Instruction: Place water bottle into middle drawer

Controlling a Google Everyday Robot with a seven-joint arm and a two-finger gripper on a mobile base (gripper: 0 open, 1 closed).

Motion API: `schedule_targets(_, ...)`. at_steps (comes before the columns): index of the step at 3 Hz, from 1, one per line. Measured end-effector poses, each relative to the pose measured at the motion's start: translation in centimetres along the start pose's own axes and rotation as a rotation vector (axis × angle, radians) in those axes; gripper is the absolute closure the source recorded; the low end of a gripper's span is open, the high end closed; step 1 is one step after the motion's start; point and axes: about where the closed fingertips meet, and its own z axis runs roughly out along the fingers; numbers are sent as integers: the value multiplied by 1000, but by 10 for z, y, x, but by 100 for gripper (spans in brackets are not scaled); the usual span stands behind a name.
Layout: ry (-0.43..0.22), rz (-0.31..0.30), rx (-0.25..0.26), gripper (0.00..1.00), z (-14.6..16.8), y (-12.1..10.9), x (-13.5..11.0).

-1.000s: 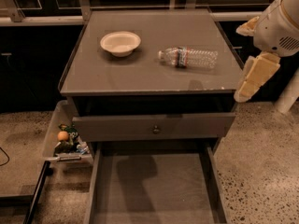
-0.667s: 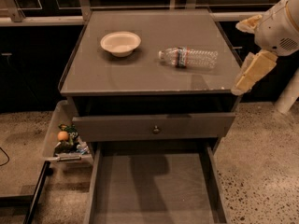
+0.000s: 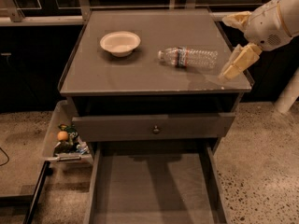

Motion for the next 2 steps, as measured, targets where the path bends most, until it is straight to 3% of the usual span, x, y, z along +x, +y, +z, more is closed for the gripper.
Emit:
schedule_targets(1, -54, -4, -21, 0, 16, -12, -6)
schedule_targets(2, -29, -23, -20, 0, 31, -24, -4)
